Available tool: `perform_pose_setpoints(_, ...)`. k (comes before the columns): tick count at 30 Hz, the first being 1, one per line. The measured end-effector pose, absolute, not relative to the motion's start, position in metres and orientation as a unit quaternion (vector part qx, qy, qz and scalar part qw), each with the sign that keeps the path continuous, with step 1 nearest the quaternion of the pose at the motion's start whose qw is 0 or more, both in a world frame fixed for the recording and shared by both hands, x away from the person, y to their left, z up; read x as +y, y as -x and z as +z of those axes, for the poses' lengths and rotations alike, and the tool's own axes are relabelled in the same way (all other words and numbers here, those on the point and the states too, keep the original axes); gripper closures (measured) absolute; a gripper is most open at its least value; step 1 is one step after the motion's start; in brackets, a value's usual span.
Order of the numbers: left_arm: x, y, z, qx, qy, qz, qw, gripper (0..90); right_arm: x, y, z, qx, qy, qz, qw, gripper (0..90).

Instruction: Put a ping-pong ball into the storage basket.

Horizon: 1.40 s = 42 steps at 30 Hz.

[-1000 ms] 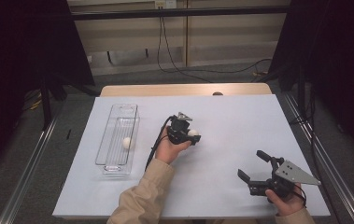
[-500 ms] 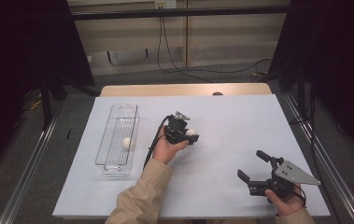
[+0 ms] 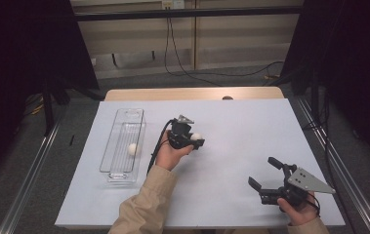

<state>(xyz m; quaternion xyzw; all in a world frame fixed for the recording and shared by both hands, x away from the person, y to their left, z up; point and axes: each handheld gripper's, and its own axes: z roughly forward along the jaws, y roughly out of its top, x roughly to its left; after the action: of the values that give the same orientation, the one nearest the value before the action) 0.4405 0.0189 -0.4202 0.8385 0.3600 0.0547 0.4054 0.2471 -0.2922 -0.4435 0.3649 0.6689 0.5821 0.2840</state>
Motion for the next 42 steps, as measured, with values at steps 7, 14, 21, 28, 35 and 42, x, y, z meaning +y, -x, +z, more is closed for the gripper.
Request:
perform_pose_setpoints(7,0.026,-0.441,-0.417,0.366,-0.835,0.053,0.407,51.2,-0.292,-0.247,-0.444,0.669,-0.365,0.582,0.284,3.0)
perform_pose_setpoints(14,0.032,-0.442,-0.414,0.369,-0.833,0.055,0.408,51.2,-0.292,-0.247,-0.443,0.669,-0.364,0.582,0.284,3.0)
perform_pose_setpoints(21,0.037,-0.442,-0.412,0.372,-0.833,0.055,0.407,51.2,-0.292,-0.247,-0.443,0.669,-0.364,0.582,0.284,2.9)
perform_pose_setpoints(28,0.040,-0.442,-0.410,0.375,-0.831,0.056,0.407,51.2,-0.292,-0.247,-0.443,0.669,-0.364,0.582,0.285,2.9)
perform_pose_setpoints(35,0.046,-0.442,-0.409,0.377,-0.830,0.058,0.406,51.2,-0.292,-0.247,-0.443,0.668,-0.365,0.582,0.285,2.9)
perform_pose_setpoints(42,0.049,-0.443,-0.409,0.379,-0.833,0.056,0.400,51.2,-0.292,-0.247,-0.444,0.668,-0.366,0.582,0.286,2.8)
